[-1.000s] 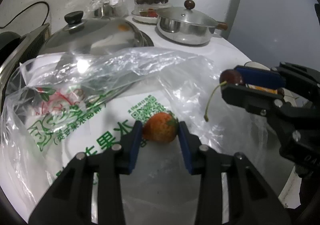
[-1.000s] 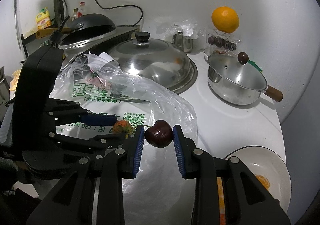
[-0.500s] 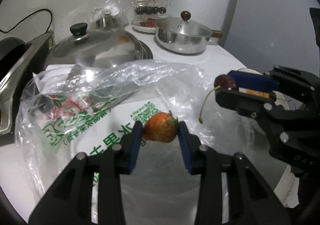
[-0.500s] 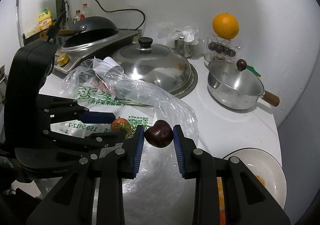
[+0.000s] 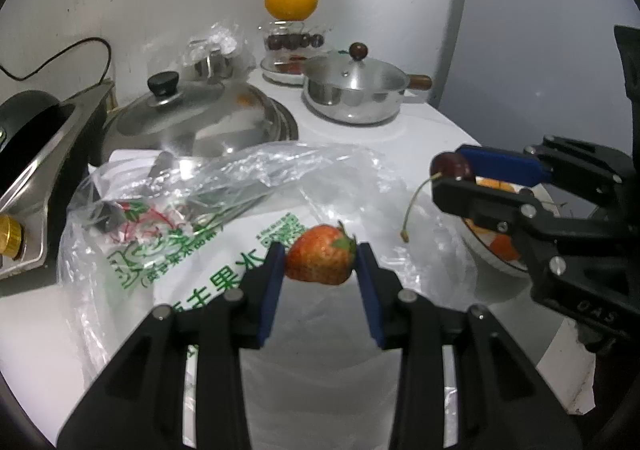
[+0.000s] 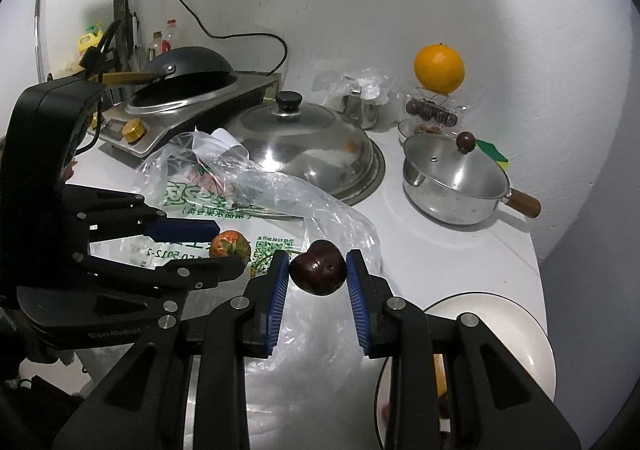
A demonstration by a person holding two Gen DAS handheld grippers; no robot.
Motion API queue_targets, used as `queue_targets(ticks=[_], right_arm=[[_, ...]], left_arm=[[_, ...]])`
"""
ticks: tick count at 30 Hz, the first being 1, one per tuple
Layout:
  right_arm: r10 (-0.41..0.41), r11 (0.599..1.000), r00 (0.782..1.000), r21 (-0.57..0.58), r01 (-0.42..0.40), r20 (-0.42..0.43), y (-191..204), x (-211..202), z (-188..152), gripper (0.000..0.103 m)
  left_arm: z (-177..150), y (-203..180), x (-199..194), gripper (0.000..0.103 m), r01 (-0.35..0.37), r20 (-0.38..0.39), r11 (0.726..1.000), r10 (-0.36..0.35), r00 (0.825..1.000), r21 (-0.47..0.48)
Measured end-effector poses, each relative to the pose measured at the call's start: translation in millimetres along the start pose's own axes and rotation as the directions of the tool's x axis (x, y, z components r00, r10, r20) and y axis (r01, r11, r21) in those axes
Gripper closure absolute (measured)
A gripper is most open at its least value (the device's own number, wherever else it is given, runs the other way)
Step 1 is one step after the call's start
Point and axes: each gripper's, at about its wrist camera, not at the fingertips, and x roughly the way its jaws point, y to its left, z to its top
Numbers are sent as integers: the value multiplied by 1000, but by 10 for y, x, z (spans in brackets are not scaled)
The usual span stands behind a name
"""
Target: Organize fruits
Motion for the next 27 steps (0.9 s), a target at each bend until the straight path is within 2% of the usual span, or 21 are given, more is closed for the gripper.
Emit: queue_targets(ticks=[27], right_arm=[[-33,998,999,48,32,33,-352,-414,-269,72]], left_arm=[[99,-568,-112,66,-7,21,998,6,1000,60]])
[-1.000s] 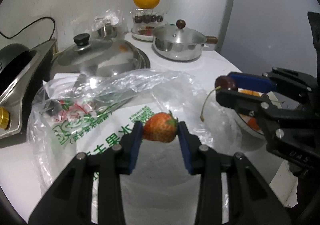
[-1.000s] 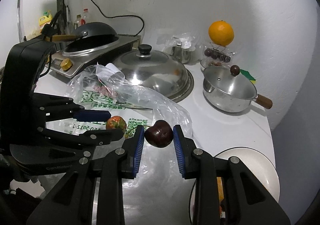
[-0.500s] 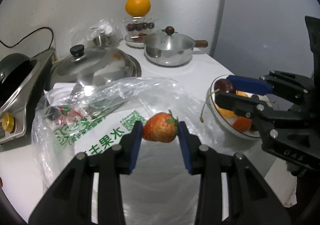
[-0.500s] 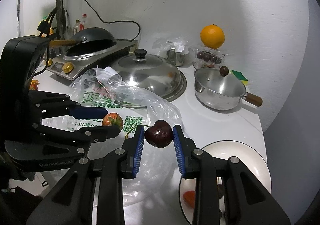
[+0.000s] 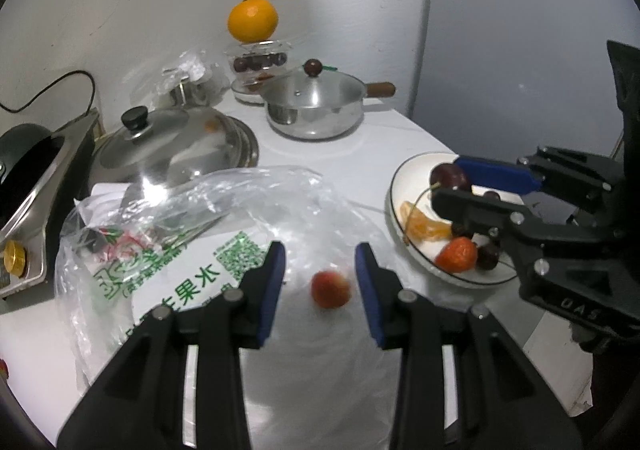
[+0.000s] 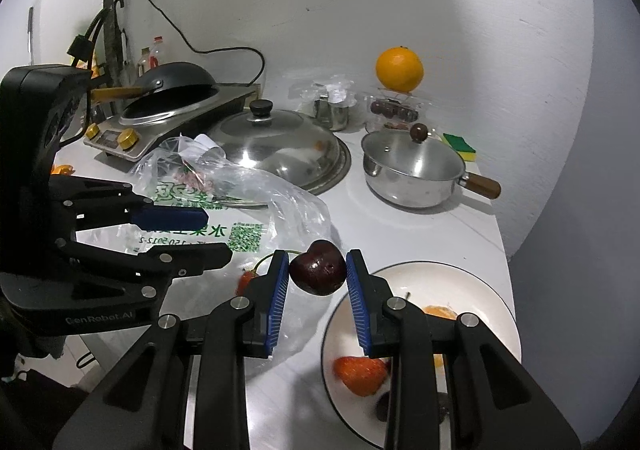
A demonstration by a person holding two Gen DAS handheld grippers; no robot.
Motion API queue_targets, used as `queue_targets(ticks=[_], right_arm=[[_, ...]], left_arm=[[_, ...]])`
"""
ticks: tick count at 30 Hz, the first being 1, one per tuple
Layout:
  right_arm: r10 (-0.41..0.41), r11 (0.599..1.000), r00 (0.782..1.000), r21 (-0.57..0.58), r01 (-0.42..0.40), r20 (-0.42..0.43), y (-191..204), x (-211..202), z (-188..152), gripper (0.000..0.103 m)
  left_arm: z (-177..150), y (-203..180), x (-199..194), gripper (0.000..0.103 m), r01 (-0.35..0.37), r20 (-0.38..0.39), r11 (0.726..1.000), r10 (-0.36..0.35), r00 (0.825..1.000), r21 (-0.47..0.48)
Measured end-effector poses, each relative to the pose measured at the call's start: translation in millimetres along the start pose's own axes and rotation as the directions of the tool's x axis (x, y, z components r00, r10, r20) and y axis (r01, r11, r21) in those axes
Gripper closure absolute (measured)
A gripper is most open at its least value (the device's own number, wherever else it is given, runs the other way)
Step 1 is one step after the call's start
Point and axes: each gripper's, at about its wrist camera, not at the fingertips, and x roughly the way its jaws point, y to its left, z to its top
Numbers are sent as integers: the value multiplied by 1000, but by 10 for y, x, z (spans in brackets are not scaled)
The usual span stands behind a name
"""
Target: Organize fruits
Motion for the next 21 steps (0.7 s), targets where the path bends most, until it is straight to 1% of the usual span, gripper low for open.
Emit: queue_targets(ticks=[3,9,13,17,19,21], right_arm=[[-7,1000,1000,7,7,-2,-61,-22,-38,72],[-15,1000,1000,21,15,-11,-147,-41,-109,72],[-12,999,1000,30,13,-26,-169,-5,-165,72],[-6,999,999,37,7,-40,-173,60,-198,72],[-4,999,999,40,6,-45,-178,97,-202,72],[-3,999,999,42,5,-49,-184,129,-202,72]], left_arm=[[-28,-42,45,66,7,-15,1000,-7,1000,0],[-122,-60,243,65,13,-69,1000,-14,998,-20],[-208,-10,374,64,-7,-108,999,3,994,-36],[-261,29,491,64,-23,-138,999,18,990,-30],[-275,52,522,62,-39,-141,999,35,989,-24],[-277,83,543,62,-41,-142,999,37,989,-27]])
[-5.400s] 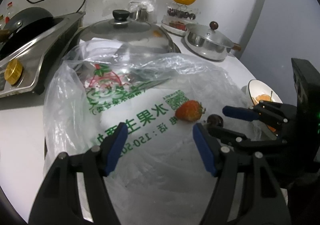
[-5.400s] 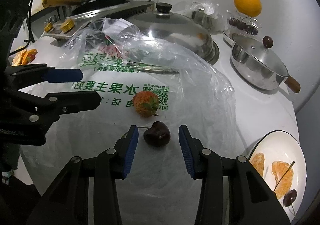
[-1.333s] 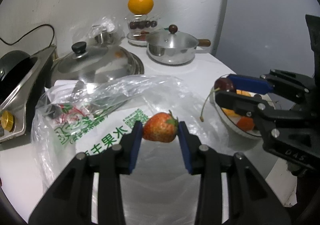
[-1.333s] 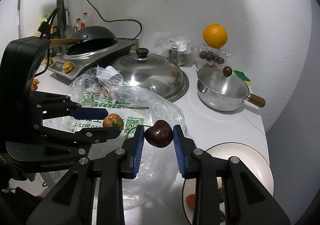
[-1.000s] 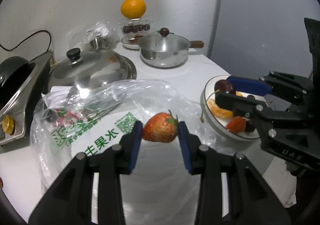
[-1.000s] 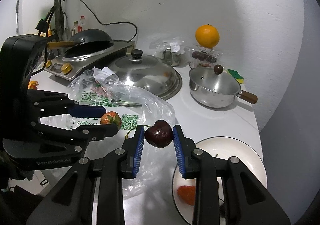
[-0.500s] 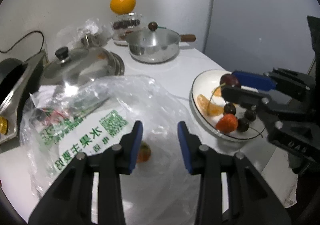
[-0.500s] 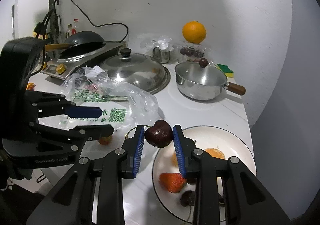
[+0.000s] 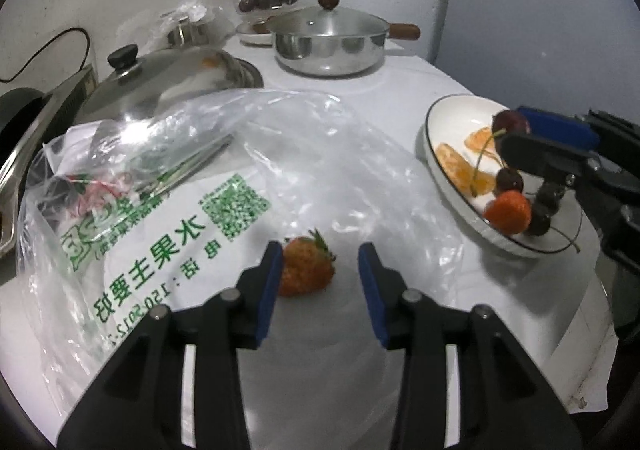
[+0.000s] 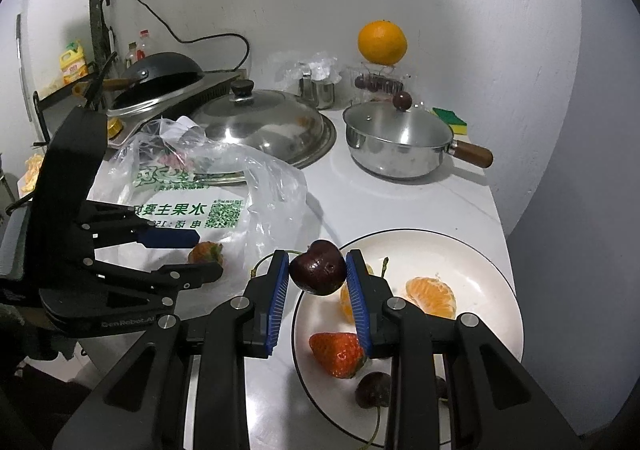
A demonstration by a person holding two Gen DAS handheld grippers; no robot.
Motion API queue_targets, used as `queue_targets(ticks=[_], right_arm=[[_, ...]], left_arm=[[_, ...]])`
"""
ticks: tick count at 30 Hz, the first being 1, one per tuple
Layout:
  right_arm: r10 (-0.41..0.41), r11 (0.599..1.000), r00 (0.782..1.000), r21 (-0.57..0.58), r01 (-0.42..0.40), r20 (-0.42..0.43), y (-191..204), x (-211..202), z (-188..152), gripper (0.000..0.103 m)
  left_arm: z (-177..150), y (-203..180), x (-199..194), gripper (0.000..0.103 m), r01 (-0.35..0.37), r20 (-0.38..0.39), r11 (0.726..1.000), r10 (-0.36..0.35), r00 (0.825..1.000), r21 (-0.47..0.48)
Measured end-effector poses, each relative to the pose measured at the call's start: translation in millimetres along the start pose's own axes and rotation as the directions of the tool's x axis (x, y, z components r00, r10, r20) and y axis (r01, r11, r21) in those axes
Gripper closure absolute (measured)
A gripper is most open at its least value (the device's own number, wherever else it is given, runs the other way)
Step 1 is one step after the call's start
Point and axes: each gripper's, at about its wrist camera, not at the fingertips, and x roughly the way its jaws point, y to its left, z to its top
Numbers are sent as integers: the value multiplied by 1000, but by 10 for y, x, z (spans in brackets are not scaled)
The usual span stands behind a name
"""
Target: Organize fruits
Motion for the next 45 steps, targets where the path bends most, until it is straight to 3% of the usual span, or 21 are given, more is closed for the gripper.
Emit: queue_targets(ticks=[5,8,13,19,45], right_arm=[[0,1000,1000,-2,0,-7,3,79,7,72],[2,1000,1000,-2,-2,-13,12,114,11,72],[0,1000,1000,-2,0,-20,28,148,20,72],[-6,1000,1000,-2,6,-17,35,138,24,72],[-42,999,998,12,41,38,-183,-245,-40,72]], left_arm=[[-9,52,74,62,-22,-11,1000,22,1000,6],[-23,80,113,53,-14,-17,1000,14,1000,7],[-47,100,167,53,5,-30,1000,-5,1000,6],[-60,79,169,66,11,-28,1000,-10,1000,23],[221,-326,-325,67,47,76,997,-52,996,62]])
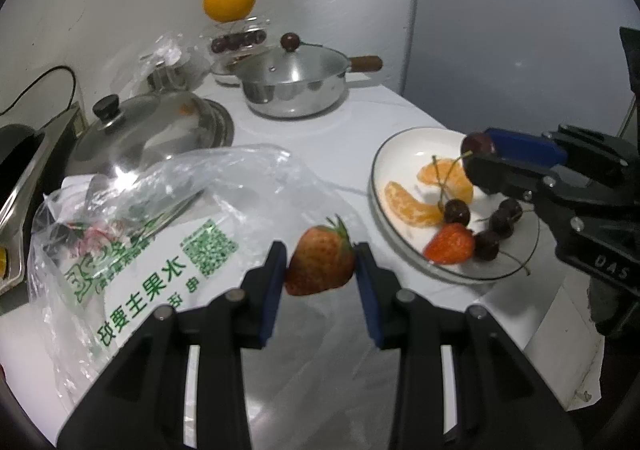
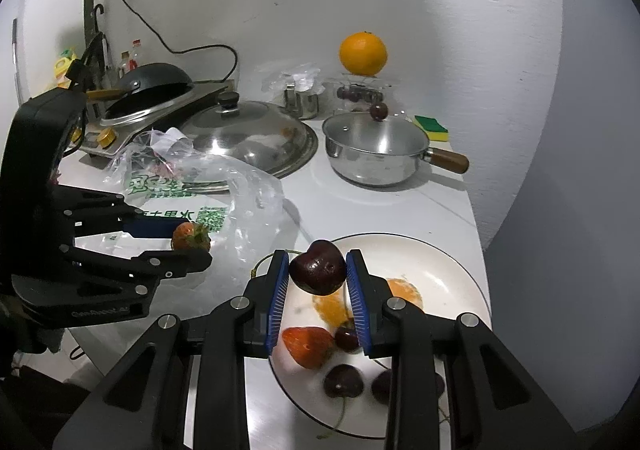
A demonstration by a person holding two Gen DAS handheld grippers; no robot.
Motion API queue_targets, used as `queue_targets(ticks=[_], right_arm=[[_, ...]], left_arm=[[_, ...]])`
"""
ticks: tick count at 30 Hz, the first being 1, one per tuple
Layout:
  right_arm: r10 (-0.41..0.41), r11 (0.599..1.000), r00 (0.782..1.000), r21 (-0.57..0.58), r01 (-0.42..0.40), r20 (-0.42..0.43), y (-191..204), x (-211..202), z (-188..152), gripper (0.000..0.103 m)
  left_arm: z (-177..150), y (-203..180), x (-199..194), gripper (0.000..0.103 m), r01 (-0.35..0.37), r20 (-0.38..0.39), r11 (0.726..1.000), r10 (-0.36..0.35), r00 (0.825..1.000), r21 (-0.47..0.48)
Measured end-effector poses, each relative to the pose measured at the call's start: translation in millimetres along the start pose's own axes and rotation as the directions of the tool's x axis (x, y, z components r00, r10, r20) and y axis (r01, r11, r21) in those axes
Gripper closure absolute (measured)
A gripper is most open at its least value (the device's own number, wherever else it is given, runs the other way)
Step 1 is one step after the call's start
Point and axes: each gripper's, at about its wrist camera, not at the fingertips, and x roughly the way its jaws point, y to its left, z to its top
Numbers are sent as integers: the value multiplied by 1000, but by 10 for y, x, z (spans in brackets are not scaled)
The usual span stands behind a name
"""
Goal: Organize fruits
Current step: 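Carry the strawberry and dark cherry with both tools over the white plate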
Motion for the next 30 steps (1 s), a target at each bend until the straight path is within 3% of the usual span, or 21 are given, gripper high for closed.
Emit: queue_targets(ticks=[30], right_arm=[[-51,995,999,85,50,9,-705,-17,-210,72]], left_arm=[[352,-536,293,67,44,-19,996,-42,999,84]])
